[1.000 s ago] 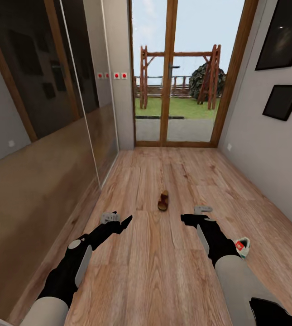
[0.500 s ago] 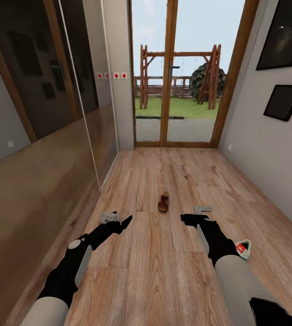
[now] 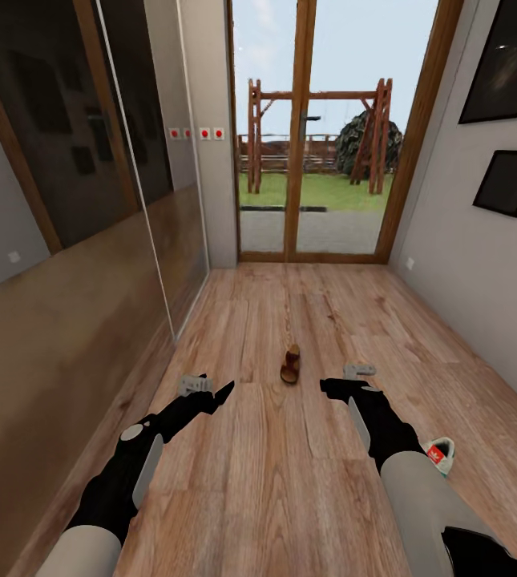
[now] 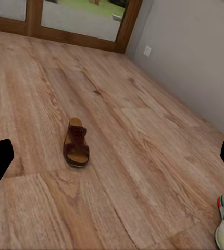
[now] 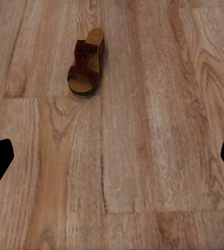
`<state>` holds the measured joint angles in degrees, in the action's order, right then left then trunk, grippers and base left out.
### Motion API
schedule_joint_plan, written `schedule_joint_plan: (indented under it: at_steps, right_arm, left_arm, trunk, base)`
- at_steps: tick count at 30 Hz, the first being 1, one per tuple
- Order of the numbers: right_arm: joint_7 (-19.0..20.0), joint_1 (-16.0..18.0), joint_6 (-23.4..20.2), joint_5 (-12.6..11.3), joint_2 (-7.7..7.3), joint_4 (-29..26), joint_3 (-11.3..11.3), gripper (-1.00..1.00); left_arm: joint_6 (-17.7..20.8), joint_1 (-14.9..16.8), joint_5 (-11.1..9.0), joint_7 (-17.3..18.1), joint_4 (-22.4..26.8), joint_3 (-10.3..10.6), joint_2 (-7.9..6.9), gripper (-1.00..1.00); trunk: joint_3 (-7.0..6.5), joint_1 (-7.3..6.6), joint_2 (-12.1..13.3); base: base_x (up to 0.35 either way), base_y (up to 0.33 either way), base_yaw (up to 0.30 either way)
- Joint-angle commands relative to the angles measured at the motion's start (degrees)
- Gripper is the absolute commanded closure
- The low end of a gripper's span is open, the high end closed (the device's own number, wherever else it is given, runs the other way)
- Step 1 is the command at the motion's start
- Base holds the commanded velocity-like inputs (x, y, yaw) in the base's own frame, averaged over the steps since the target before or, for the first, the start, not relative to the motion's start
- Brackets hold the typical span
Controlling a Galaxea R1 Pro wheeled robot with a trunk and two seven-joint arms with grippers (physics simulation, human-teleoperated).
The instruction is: Pick up the two gym shoes and the two sandals from the corridor floor and place them onto the hallstand (shoe rack) in the corridor, making sure they are on the rack and not on the floor. Arrange them so the two gym shoes are next to each other and the two sandals are next to each other.
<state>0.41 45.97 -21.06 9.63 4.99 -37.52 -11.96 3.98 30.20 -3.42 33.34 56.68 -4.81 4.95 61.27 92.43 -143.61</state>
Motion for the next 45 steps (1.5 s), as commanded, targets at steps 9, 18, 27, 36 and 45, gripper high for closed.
schedule_joint_plan:
  at_steps: [9,18,27,36,45]
  right_arm:
    - [0.1,0.0,-0.3,0.5,0.11,-0.1,-0.3,-1.0]
    - [0.0,0.0,-0.3,0.5,0.11,-0.2,-0.3,-1.0]
    - [0.0,0.0,-0.3,0.5,0.11,-0.2,-0.3,-1.0]
    - [0.0,0.0,-0.3,0.5,0.11,-0.2,-0.3,-1.0]
    - [0.0,0.0,-0.3,0.5,0.11,-0.2,-0.3,-1.0]
  left_arm:
    - [0.4,0.0,-0.4,0.3,0.0,-0.2,0.16,-1.0]
    - [0.4,0.0,-0.4,0.3,0.0,-0.2,0.23,-1.0]
    - [0.4,0.0,-0.4,0.3,0.0,-0.2,0.23,-1.0]
    - [0.4,0.0,-0.4,0.3,0.0,-0.2,0.23,-1.0]
    - [0.4,0.0,-0.4,0.3,0.0,-0.2,0.23,-1.0]
  trunk:
    - [0.05,-0.01,0.0]
    - [0.05,-0.01,0.0]
    - [0.05,-0.01,0.0]
    - [0.05,-0.01,0.0]
    - [0.05,-0.01,0.0]
  base:
    - [-0.105,-0.108,0.0]
    - [-0.196,-0.221,0.179]
    - [-0.201,-0.232,0.288]
    - [-0.111,-0.24,0.296]
    - [-0.015,-0.26,0.297]
